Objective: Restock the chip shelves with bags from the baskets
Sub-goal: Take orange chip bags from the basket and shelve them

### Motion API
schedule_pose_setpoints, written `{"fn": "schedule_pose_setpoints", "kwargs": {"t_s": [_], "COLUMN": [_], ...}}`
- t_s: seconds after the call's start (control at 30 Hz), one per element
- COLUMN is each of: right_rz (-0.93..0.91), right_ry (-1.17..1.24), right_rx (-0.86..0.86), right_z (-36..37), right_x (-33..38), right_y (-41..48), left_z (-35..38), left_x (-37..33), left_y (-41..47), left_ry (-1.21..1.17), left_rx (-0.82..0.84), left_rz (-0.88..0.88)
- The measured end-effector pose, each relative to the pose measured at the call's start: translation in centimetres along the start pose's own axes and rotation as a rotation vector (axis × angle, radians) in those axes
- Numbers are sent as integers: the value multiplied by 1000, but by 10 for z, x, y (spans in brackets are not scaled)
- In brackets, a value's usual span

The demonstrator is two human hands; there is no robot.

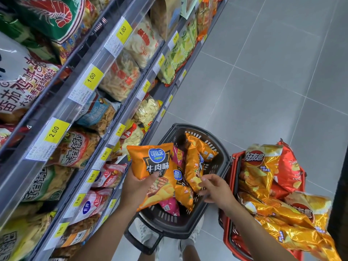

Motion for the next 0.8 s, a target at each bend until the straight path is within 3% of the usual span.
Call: {"fn": "schedule_pose_setpoints", "kwargs": {"t_s": [0.17, 0.3, 0.57, 0.8], "right_rz": [115, 58, 164, 204], "right_ry": [-184, -473, -357, -520], "right_rx": [-2, -7, -151, -143], "right_z": [-2, 9, 40, 38], "right_x": [-35, -44, -13, -11], "right_y": [22, 42, 99, 128], "left_z": [-24, -28, -31, -37], "left_x": [18, 28, 46, 48], "left_y": [8, 12, 29, 35], "left_ry": [135, 179, 195, 177], "left_rx": [-112, -122, -127, -118], "left_rz": [-13, -37, -53, -78]}}
Point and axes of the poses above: each hand's wrist, its own y-axis towards the middle knuckle, its own z-axis out of the palm, x = y × z, the point moved 7 cm from there along y, towards the middle knuckle
